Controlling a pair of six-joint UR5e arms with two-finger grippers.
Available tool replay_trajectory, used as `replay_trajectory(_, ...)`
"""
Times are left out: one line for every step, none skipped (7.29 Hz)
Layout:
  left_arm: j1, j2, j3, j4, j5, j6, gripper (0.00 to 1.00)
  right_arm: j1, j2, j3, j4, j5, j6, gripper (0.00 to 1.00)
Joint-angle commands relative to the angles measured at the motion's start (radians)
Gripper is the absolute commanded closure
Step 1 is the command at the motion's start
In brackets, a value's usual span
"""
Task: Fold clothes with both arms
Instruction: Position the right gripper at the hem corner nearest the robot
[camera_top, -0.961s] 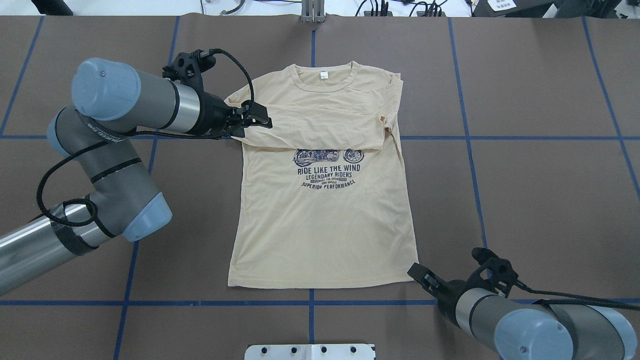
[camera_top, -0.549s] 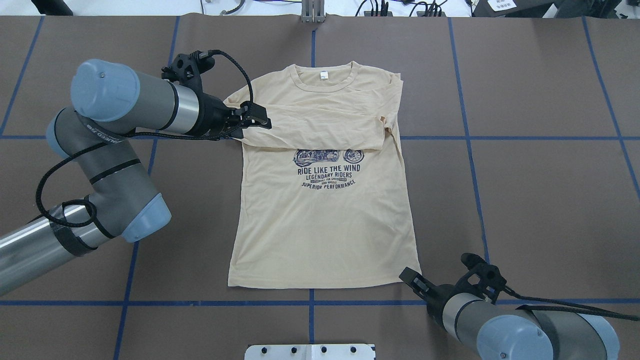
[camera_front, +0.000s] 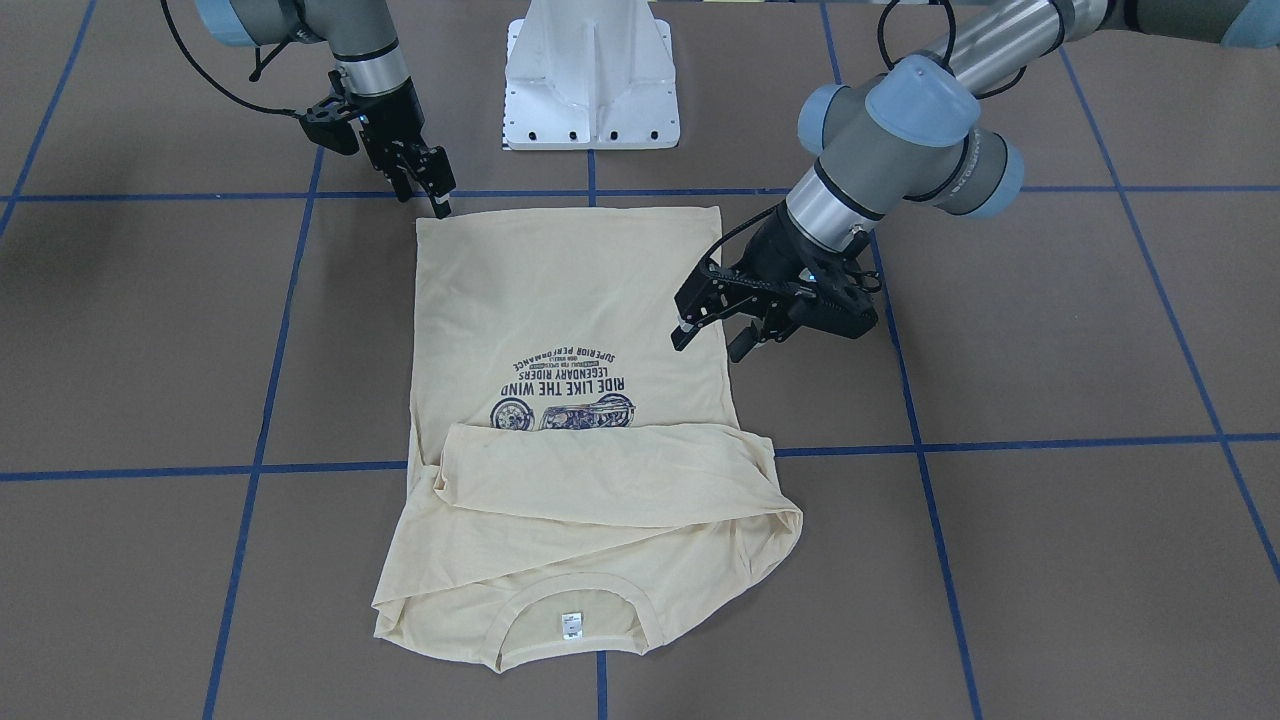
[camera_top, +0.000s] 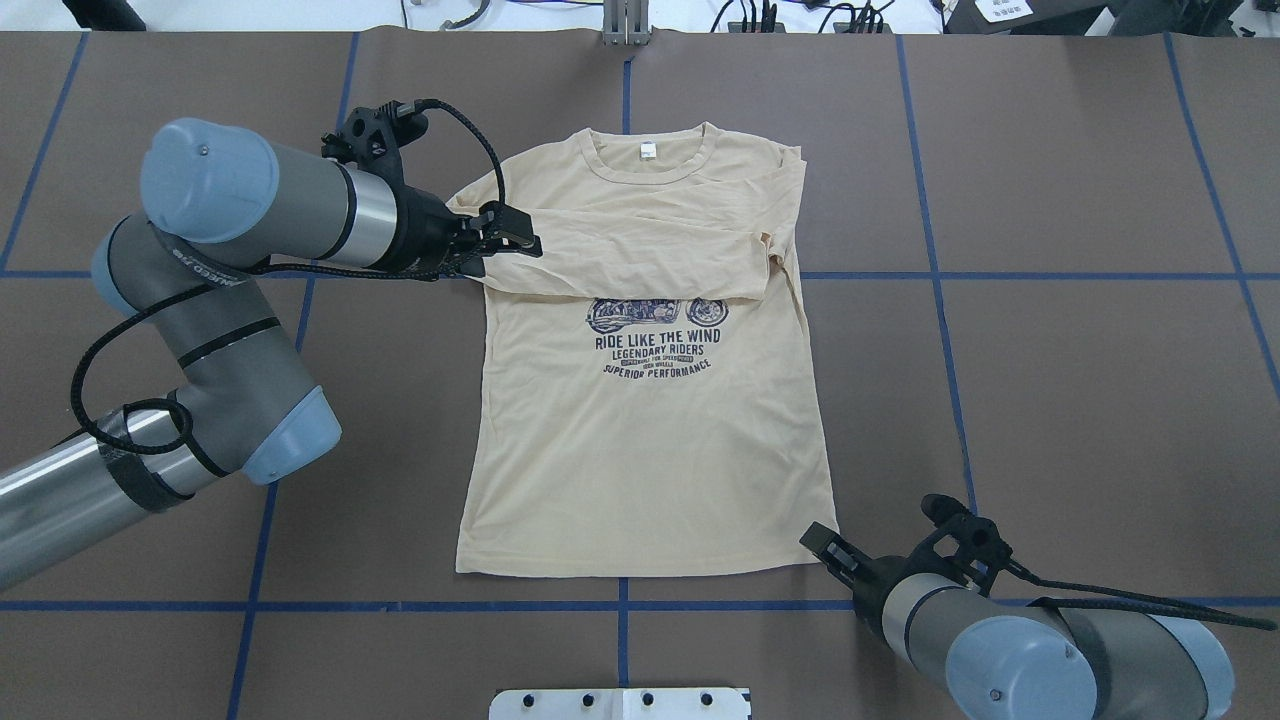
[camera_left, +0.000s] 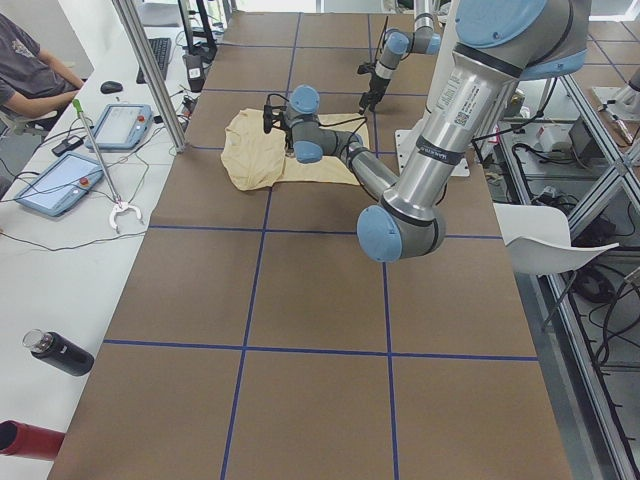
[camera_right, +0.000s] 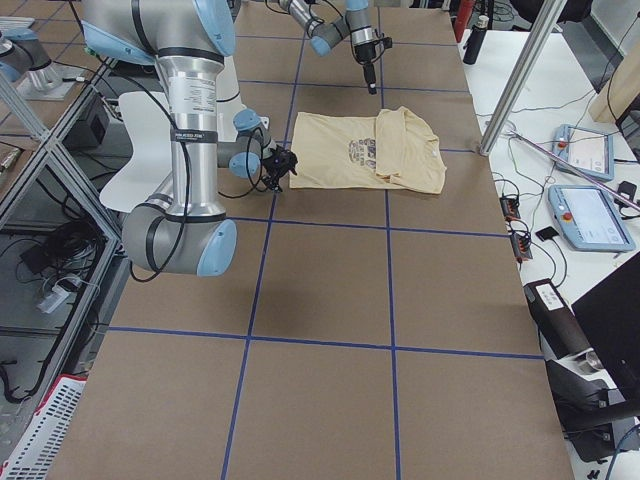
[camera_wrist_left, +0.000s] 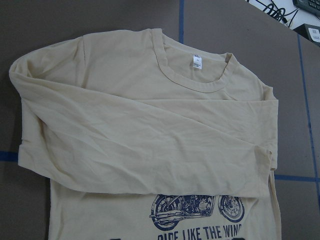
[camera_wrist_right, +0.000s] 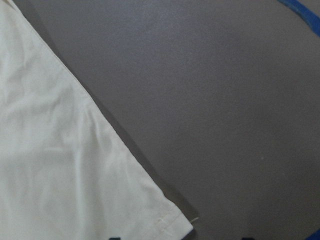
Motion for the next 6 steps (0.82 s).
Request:
replay_trajectory(0.000,0.010,0.000,0.000,0.001,-0.001,0.20,0.003,0.001,-0.014,-0.001,0.002,-0.003,0.15)
replay_trajectory(0.001,0.010,0.002,0.000,0.003,-0.001,0.20,0.000,0.001,-0.017,0.001,0.002,-0.001,0.15)
replay_trajectory(0.000,0.010,0.002,0.000,0.003,-0.001,0.20,0.002,0.009,-0.024,-0.001,0.002,-0.001,0.15)
replay_trajectory(0.001,0.010,0.003,0.000,0.003,-0.001,0.20,0.003,0.023,-0.024,-0.001,0.002,-0.001,0.20)
replay_trajectory(0.001,0.010,0.003,0.000,0.003,-0.001,0.21,0.003,0.031,-0.025,-0.001,0.002,-0.001,0.29)
replay_trajectory(0.001,0.010,0.003,0.000,0.003,-0.001,0.21,0.003,0.031,-0.034,-0.001,0.002,-0.001,0.35)
